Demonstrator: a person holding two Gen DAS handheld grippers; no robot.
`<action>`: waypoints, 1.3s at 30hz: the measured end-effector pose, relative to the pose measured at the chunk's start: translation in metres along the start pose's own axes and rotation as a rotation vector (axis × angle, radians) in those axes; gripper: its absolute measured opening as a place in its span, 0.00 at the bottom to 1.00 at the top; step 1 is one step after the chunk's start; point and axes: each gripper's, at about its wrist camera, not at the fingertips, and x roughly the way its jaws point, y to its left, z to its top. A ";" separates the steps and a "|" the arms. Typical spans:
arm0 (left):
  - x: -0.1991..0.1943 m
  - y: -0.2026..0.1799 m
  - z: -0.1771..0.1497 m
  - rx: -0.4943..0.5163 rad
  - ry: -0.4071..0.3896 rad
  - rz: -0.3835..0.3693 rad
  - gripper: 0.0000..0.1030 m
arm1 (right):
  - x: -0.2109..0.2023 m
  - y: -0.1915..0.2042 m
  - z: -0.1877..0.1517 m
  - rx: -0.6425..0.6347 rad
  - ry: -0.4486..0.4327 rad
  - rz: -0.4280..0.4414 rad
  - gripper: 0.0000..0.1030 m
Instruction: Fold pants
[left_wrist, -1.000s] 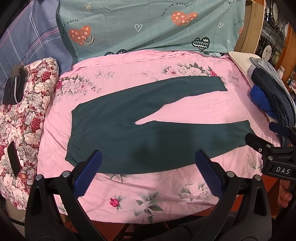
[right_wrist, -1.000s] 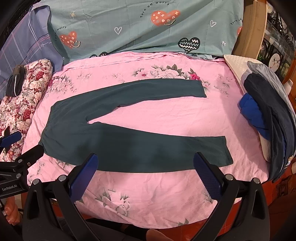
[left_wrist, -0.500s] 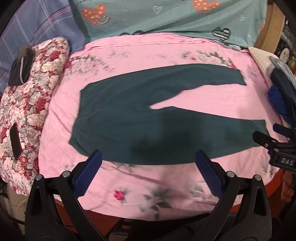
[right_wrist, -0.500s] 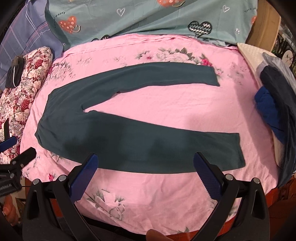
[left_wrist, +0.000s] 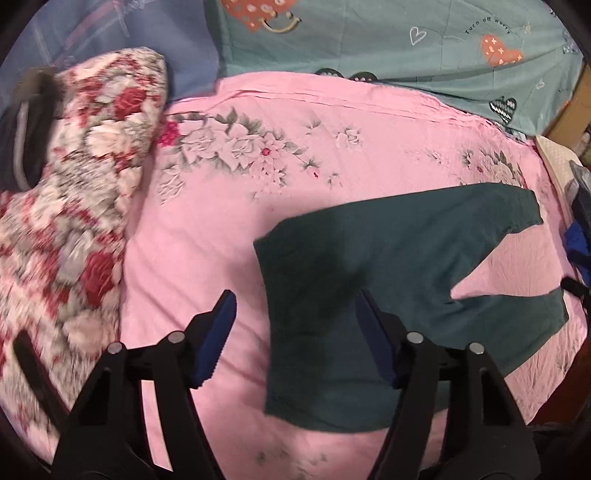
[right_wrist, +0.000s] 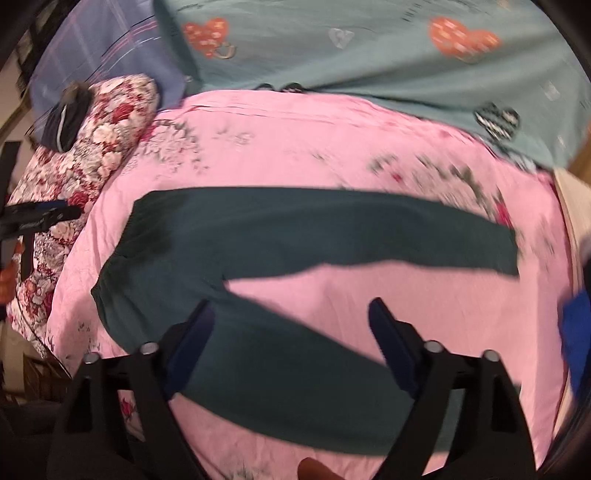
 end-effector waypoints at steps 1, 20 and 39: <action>0.014 0.009 0.008 0.025 0.015 -0.019 0.60 | 0.008 0.004 0.014 -0.037 -0.002 0.010 0.69; 0.164 0.044 0.065 0.263 0.177 -0.231 0.51 | 0.202 0.029 0.138 -0.513 0.237 0.271 0.38; 0.186 0.016 0.073 0.488 0.276 -0.335 0.09 | 0.238 0.063 0.127 -0.857 0.280 0.294 0.04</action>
